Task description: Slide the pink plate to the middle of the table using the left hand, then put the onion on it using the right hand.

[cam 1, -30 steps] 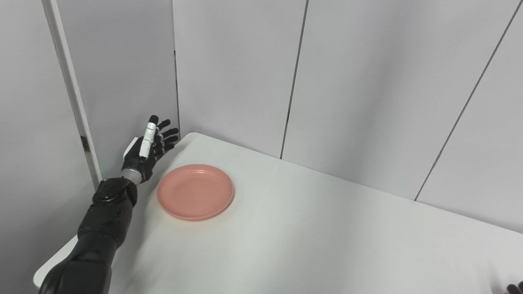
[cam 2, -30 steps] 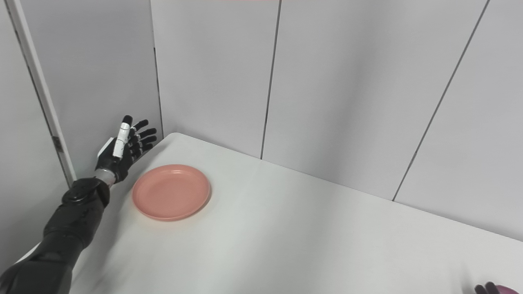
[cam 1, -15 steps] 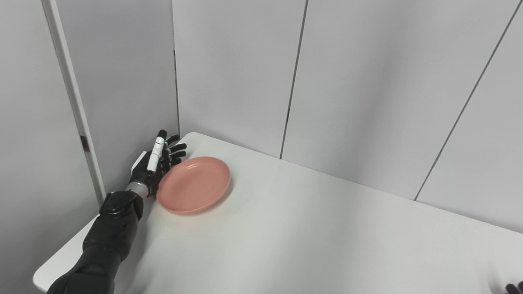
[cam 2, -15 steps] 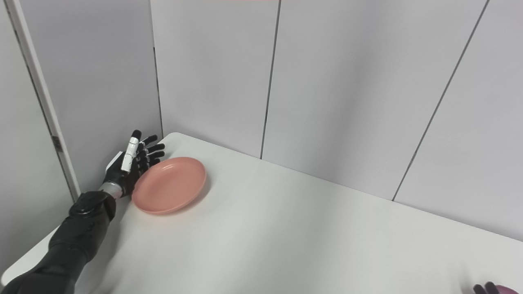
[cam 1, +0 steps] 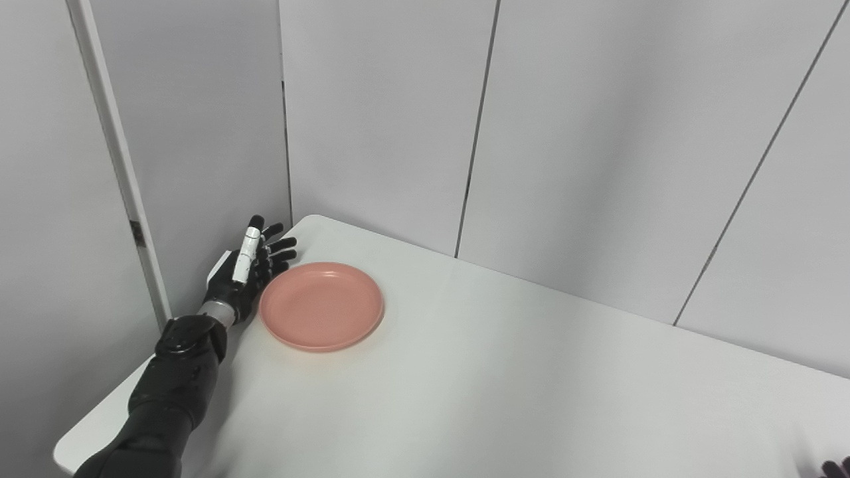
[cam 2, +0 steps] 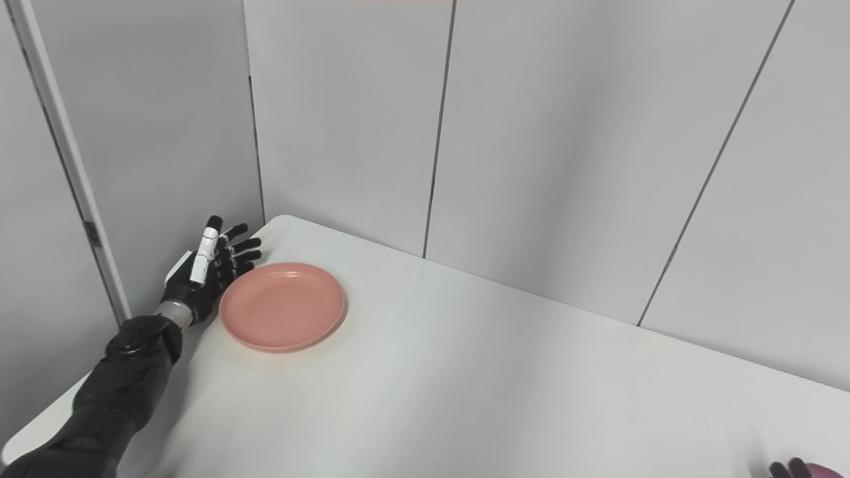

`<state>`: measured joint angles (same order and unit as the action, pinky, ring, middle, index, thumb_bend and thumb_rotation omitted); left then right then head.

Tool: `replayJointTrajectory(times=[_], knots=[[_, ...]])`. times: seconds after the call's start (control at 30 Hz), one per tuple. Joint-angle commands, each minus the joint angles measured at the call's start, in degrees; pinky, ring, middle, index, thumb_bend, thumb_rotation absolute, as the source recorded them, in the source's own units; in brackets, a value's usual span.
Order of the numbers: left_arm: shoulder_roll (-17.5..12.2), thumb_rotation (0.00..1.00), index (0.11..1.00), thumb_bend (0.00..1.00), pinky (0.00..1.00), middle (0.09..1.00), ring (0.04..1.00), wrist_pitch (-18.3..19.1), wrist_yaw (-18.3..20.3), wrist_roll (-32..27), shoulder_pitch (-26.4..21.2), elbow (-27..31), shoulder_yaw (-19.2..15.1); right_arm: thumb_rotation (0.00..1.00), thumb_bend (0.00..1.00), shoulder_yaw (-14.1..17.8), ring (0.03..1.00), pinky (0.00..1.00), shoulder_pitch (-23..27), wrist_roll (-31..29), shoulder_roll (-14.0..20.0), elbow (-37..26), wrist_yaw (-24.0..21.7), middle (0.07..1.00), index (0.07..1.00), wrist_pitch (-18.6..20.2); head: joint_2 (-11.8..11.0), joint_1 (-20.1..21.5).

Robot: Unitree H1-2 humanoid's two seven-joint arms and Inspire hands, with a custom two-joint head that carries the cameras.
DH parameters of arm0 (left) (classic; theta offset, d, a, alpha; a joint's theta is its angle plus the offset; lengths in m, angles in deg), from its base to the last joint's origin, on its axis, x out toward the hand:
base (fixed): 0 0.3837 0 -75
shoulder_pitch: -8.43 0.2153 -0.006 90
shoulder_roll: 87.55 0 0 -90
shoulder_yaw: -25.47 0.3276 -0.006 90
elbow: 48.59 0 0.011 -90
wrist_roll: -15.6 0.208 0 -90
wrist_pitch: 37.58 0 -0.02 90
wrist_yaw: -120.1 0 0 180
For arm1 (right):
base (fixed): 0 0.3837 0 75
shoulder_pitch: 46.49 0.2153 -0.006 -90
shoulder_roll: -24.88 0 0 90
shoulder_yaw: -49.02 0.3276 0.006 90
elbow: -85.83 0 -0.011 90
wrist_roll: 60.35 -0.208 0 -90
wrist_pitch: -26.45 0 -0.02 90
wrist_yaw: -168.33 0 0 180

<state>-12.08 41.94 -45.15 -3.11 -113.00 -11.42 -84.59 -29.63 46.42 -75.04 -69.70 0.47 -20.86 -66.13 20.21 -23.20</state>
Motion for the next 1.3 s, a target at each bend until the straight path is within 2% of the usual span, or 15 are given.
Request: replayJointTrajectory(times=[0.0,0.2,0.5,0.87,1.03,1.27], knots=[[-2.3,0.98,0.867,0.84,0.87,0.823,0.825,-1.2,0.9,-0.8,-3.0,1.8,-0.4,1.0,0.72,-0.8,1.0,1.0,-3.8,-0.5,-2.1,3.4,-0.1,0.974,1.0,-0.1,0.1,0.0],[-2.3,0.97,0.861,0.83,0.85,0.817,0.825,-0.8,0.8,-0.9,-3.3,1.9,-0.7,1.0,0.71,-0.7,1.0,1.0,-3.7,-0.6,-2.2,4.0,-0.1,0.969,1.0,-0.8,0.1,0.2],[-1.6,0.97,0.872,0.83,0.88,0.814,0.811,-0.8,0.8,-0.2,-3.3,1.4,0.3,1.0,0.71,-0.9,1.0,1.0,-4.0,-0.2,-2.2,3.3,0.0,0.968,1.0,-0.3,0.5,0.7],[1.3,0.94,0.863,0.86,0.85,0.818,0.833,-0.8,-0.6,0.8,-4.2,0.2,2.0,1.0,0.75,-1.0,1.0,1.0,-4.5,-0.1,-2.4,1.8,0.6,0.969,1.0,0.8,1.1,1.3],[2.7,0.94,0.861,0.83,0.85,0.815,0.829,0.0,-0.7,0.3,-4.4,0.1,2.7,1.0,0.77,-1.1,0.999,1.0,-4.7,0.0,-2.4,1.7,0.7,0.967,1.0,0.7,1.2,1.3],[3.0,0.96,0.883,0.85,0.85,0.843,0.843,-0.1,-0.1,0.8,-3.9,0.4,4.1,0.98,0.8,-1.1,0.989,1.0,-4.6,-0.1,-2.5,1.9,0.6,0.957,0.998,0.3,1.3,1.4]])
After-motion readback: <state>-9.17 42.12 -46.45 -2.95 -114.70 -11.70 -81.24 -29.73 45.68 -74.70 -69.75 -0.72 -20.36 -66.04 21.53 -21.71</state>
